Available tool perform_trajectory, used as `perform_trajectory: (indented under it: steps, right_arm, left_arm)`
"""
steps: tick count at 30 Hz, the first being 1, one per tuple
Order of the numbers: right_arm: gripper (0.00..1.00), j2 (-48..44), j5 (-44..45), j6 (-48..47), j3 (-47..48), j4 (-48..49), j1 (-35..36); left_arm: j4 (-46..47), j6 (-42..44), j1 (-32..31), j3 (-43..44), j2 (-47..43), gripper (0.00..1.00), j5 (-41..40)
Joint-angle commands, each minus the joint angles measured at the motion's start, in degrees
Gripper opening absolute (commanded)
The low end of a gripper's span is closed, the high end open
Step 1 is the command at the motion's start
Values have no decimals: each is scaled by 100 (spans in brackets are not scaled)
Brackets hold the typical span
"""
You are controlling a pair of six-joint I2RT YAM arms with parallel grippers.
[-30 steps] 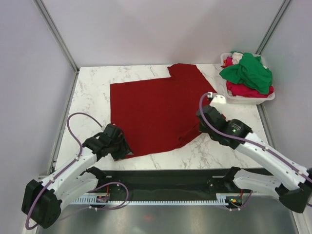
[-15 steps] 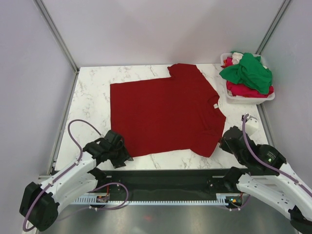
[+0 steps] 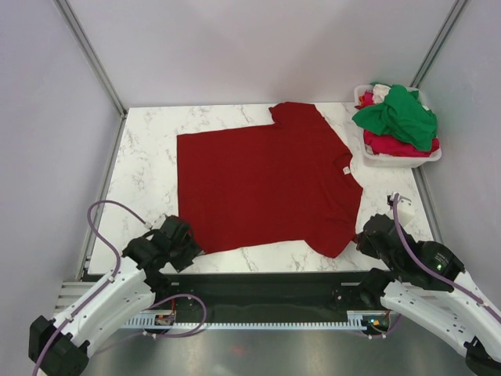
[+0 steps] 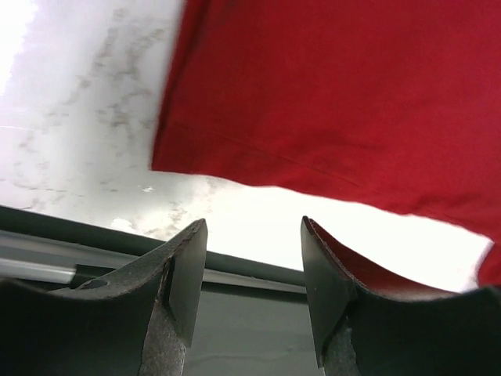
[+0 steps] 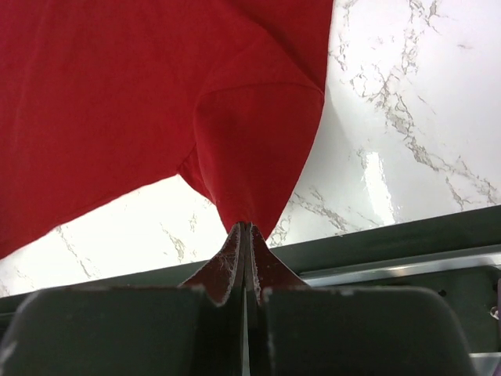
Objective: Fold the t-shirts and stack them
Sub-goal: Flatten the tshirt out, then fold the tshirt
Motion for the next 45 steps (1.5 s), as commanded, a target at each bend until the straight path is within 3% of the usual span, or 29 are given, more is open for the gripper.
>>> perform_trajectory:
  steps: [1, 7, 19, 22, 26, 27, 30, 39, 45]
  right_arm:
    - [0, -22, -113, -268, 18, -68, -3]
    - [0, 57, -210, -488, 70, 64, -12]
    - [0, 93, -403, -770, -185, 442, -3]
    - [0, 145, -420, -832, -193, 486, -3]
    - [0, 189, -412, -867, -220, 495, -3]
    - [0, 189, -420, -858, -228, 503, -12]
    - [0, 137, -499, -875, -229, 521, -3]
    - [0, 128, -1211, -1095, -317, 890, -12]
    - [0, 198, -1107, -1095, -211, 899, -12]
  left_arm:
    - [-173, -463, -25, 138, 335, 59, -538]
    - [-190, -427, -16, 331, 1118, 59, -1021]
    - [319, -357, -25, 147, 1319, 59, -1479]
    - [600, -287, -25, 103, 1635, 48, -1461]
    - [750, -129, -16, 147, 1777, 19, -1627]
    - [759, -77, -16, 182, 1778, 2, -1663]
    - [724, 178, -16, 322, 1602, 2, -1646]
    - [-637, 223, 291, 1157, 127, 2, -1637]
    - [-849, 56, 300, 1280, 81, 2, -1303]
